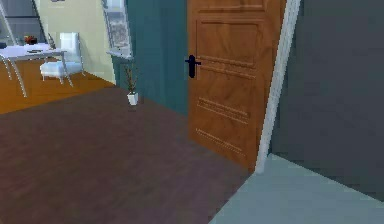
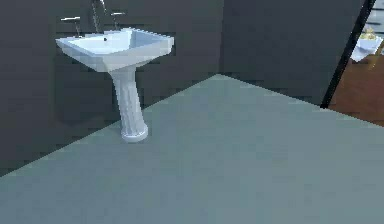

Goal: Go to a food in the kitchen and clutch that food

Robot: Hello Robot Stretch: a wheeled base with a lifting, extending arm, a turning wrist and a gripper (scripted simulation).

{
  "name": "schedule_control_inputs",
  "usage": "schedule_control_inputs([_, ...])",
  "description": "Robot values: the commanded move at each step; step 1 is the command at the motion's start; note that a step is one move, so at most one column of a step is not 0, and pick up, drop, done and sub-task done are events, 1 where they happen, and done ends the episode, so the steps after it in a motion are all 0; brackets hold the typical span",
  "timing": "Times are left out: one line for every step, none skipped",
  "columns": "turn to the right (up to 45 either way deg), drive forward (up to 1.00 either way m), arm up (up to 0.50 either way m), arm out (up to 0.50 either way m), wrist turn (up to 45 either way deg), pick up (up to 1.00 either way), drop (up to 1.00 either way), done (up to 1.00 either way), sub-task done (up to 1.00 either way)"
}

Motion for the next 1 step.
schedule_control_inputs([0.0, 0.5, 0.0, 0.0, 0.0, 0.0, 0.0, 0.0, 0.0])
